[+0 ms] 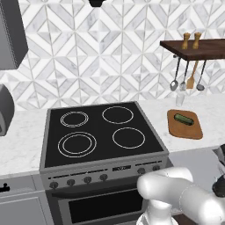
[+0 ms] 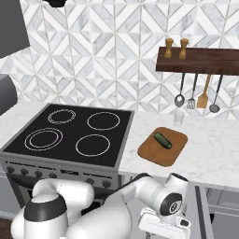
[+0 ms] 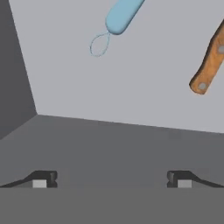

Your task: Place the appropriate cutting tool for cutting the cucumber skin on the cutting board.

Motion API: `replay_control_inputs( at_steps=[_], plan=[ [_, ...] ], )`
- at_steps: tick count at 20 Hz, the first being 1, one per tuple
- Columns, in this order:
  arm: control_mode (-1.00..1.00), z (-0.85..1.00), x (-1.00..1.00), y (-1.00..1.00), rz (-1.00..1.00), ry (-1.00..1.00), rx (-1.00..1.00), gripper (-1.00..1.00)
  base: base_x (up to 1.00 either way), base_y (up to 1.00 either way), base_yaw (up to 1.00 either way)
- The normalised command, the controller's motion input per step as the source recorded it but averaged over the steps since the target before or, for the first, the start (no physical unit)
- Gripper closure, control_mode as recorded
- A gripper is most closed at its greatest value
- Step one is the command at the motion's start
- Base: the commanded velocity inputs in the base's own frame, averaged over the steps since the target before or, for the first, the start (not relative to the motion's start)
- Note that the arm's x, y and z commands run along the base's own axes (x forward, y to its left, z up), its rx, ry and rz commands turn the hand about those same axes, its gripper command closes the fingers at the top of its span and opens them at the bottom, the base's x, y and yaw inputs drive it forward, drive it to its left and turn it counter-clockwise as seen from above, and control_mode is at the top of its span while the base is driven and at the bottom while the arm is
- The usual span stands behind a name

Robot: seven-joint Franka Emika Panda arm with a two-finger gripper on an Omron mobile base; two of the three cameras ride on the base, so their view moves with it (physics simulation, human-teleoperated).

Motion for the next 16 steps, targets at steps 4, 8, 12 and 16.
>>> replay_control_inputs(
  at_steps=[4,8,12,16],
  plan=[
    [-1.0,0.0,0.33,0.0,0.0,-0.37,0.02,-1.0,0.0,0.0,0.0],
    [-1.0,0.0,0.43,0.0,0.0,-0.29,0.0,-1.0,0.0,0.0,0.0],
    [-1.0,0.0,0.45,0.06,-0.1,-0.05,0.0,-1.0,0.0,0.0,0.0],
    [-1.0,-0.09,0.3,0.18,-0.26,0.04,0.0,-1.0,0.0,0.0,0.0]
  ],
)
